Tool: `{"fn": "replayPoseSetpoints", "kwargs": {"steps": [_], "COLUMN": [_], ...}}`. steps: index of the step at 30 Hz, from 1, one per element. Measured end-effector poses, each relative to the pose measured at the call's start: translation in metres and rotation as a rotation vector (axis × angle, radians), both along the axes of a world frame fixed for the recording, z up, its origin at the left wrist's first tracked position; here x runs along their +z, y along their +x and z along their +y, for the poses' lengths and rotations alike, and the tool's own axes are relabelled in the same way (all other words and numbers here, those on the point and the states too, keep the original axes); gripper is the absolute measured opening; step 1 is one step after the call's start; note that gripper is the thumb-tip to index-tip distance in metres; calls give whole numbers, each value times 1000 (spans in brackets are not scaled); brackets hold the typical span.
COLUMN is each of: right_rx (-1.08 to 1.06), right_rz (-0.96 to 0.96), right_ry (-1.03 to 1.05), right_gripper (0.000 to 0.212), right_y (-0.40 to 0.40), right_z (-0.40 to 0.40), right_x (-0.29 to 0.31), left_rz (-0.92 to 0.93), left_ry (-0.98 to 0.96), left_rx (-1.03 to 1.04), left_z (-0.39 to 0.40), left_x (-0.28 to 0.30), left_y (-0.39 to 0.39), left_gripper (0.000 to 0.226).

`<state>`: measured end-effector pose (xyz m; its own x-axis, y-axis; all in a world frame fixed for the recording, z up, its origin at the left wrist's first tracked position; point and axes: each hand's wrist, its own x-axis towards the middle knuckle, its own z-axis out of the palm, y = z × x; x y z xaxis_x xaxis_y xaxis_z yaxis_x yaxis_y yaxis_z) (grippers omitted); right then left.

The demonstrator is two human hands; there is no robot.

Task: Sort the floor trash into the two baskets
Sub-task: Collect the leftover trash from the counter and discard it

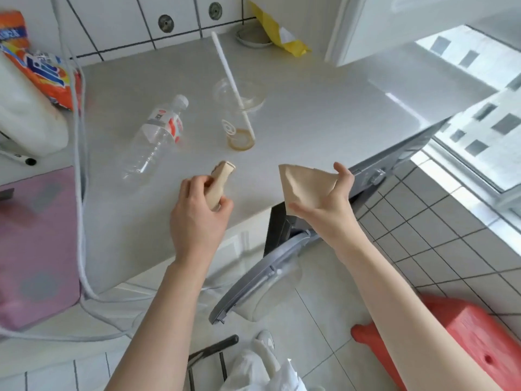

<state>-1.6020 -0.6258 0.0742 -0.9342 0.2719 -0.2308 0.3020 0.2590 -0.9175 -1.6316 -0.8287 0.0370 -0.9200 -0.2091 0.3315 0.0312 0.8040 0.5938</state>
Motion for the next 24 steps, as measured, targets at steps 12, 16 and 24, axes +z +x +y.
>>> {"fn": "replayPoseSetpoints", "kwargs": {"steps": [12, 16, 24], "right_rx": [-133, -248, -545], "right_rz": [23, 6, -73], "right_ry": [17, 54, 6], "right_gripper": [36, 31, 33], "right_y": [145, 216, 398], "right_z": [109, 151, 242], "right_x": [-25, -31, -56], "left_rz": [-129, -216, -361], "left_ry": [282, 356, 340], "left_rx": [-284, -385, -646], "left_z": [131, 188, 309], "left_x": [-12, -14, -36], "left_y": [108, 160, 302], "left_gripper": [16, 12, 15]}}
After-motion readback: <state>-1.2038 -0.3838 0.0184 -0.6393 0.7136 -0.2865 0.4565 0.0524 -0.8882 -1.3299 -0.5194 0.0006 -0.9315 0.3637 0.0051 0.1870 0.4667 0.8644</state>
